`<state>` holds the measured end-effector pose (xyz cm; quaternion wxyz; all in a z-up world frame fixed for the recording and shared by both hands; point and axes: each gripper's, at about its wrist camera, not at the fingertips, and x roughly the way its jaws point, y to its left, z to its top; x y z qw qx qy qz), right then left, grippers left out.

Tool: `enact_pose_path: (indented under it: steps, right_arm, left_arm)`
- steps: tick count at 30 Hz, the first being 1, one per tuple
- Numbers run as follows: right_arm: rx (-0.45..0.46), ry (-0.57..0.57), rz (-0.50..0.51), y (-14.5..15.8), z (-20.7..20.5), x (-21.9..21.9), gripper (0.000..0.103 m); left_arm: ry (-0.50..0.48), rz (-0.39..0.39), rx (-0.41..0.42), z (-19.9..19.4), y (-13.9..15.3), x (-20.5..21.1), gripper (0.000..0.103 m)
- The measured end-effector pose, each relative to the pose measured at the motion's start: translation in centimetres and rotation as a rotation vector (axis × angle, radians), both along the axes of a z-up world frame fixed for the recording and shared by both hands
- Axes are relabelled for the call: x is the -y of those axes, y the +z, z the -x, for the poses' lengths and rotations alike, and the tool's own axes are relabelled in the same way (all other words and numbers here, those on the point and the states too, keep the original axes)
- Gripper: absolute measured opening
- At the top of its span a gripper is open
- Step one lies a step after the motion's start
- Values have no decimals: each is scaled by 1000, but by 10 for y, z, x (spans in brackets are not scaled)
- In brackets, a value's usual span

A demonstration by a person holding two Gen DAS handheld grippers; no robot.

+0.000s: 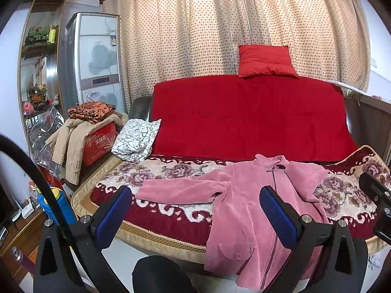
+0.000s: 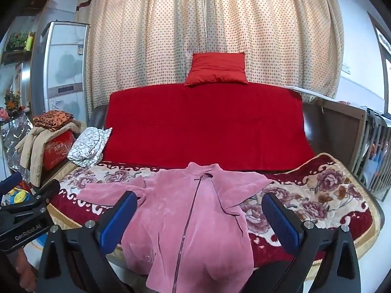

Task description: Fold large clothes

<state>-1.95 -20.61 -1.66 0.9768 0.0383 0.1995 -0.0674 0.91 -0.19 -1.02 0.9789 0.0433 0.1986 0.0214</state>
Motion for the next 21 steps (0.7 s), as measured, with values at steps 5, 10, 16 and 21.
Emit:
enact_pose_path:
  steps: [5, 10, 16, 21]
  right_arm:
    - [-5, -1, 4, -1, -2, -1, 103]
    - [-7, 3, 6, 0, -4, -3, 103]
    - [-4, 5, 16, 0, -4, -5, 103]
    - [-9, 7, 15, -1, -8, -5, 103]
  left_arm:
    - [-1, -1, -1, 0, 0, 0, 103]
    - [-4, -5, -3, 0, 0, 2, 103]
    - [-4, -9, -2, -1, 1, 3, 103]
    - [-6, -13, -7, -3, 0, 4, 103]
